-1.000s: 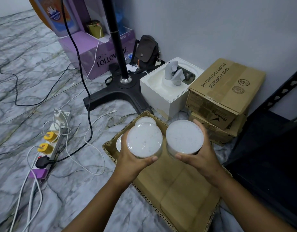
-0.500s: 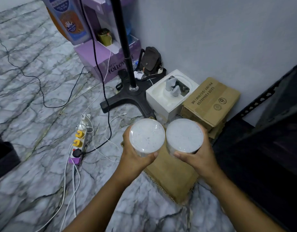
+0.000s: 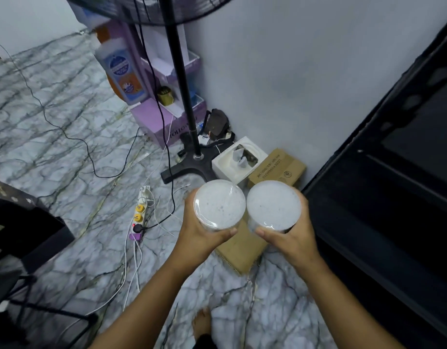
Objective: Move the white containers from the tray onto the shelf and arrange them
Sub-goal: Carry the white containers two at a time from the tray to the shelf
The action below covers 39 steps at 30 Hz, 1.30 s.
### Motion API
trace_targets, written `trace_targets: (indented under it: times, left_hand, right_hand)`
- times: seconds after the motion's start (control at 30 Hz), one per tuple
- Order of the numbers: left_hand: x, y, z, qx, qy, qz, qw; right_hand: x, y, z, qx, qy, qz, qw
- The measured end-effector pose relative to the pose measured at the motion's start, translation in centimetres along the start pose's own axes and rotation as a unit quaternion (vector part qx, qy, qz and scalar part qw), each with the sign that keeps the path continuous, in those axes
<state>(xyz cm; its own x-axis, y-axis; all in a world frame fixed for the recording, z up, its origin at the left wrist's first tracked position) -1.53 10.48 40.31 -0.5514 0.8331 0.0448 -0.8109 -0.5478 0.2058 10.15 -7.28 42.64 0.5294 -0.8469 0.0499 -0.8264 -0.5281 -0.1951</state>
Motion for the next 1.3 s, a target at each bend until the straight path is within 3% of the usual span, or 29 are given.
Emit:
trace_targets:
  times: [0.27, 0.57, 1.07, 1.3]
  left_hand:
    - [-2.0, 6.2, 8.8, -0.015, 0.005, -0.010, 1.000]
    - [-5.1, 8.2, 15.6, -0.032, -0.030, -0.080, 0.996]
    - [-18.1, 7.3, 20.7, -0.055, -0.042, -0.242, 0.968]
    - [-26.3, 5.1, 22.2, -0.092, -0.066, -0.267, 0.957]
  right_hand:
    - [2.5, 2.4, -12.2, 0.029, -0.004, 0.037, 0.999]
    - [6.4, 5.0, -19.6, 0.052, 0.034, 0.117, 0.991]
    - [17.6, 8.6, -22.7, 0.025, 0.110, 0.286, 0.952]
    - [25.3, 7.4, -21.5, 0.008, 0.127, 0.325, 0.937]
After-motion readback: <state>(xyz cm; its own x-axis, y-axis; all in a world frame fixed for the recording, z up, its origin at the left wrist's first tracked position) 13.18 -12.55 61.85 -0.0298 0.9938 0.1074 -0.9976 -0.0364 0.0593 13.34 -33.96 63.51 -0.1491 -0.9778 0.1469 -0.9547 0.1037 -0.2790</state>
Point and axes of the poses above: each hand's wrist, its own y-axis away from the middle knuckle, its own x-axis out of the back of the hand, z = x × y, the point moved 5 cm from there along -y, towards the middle knuckle, and after that the axes turned 10 degrees about x, right-handed, at the moved point
